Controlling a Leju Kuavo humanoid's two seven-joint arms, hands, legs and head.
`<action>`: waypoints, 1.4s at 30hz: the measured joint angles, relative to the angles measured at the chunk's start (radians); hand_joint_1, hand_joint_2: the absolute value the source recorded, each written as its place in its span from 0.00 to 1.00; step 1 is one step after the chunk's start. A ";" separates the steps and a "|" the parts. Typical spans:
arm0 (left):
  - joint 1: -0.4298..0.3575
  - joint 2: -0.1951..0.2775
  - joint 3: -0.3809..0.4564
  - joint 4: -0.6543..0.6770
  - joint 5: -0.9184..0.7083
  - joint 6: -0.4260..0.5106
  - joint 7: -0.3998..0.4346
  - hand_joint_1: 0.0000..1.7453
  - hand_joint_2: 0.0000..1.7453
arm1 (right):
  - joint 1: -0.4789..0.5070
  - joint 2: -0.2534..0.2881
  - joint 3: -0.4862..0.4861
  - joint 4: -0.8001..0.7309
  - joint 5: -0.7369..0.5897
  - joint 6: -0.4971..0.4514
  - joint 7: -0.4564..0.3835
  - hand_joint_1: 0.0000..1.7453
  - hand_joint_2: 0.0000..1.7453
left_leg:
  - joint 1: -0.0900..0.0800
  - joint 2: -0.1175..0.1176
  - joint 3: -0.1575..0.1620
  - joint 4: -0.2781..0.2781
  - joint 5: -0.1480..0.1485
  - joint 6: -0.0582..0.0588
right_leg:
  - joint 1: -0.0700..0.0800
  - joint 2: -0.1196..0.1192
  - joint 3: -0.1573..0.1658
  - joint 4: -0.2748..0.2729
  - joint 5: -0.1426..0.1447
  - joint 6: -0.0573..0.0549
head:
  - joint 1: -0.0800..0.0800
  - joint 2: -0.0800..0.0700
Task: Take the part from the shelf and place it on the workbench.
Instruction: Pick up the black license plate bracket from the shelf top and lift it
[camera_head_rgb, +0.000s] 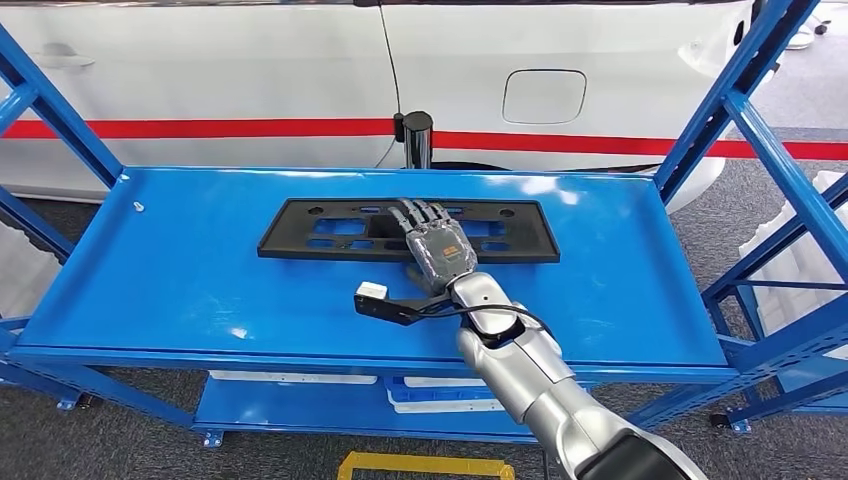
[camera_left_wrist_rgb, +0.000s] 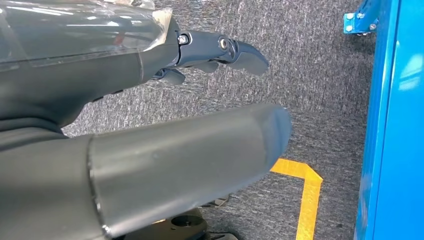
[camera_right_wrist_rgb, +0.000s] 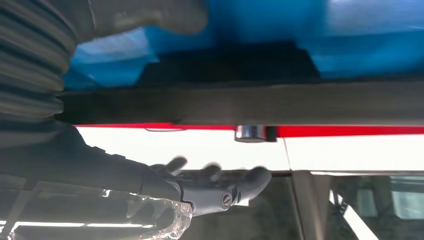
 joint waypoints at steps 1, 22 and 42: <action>-0.001 0.000 0.000 0.000 -0.002 -0.001 0.000 0.00 0.00 | 0.004 -0.001 -0.008 0.000 0.007 -0.002 -0.002 1.00 1.00 | 0.000 0.000 0.000 0.000 0.000 0.000 | 0.000 0.000 0.001 0.000 0.000 0.000 | 0.000 0.000; -0.003 0.000 0.004 0.000 -0.050 0.018 -0.008 0.00 0.00 | 0.059 -0.013 -0.094 -0.053 0.092 -0.051 -0.040 1.00 1.00 | 0.000 0.000 0.002 0.000 0.000 0.000 | -0.001 0.000 0.002 0.000 0.000 0.000 | 0.000 0.000; -0.031 -0.010 0.021 0.000 -0.078 0.088 -0.144 0.00 1.00 | -0.001 -0.155 -0.198 -0.420 0.051 -0.166 -0.054 1.00 1.00 | -0.001 0.000 0.000 0.001 0.000 0.000 | -0.002 0.000 0.001 0.000 0.000 0.000 | 0.000 0.000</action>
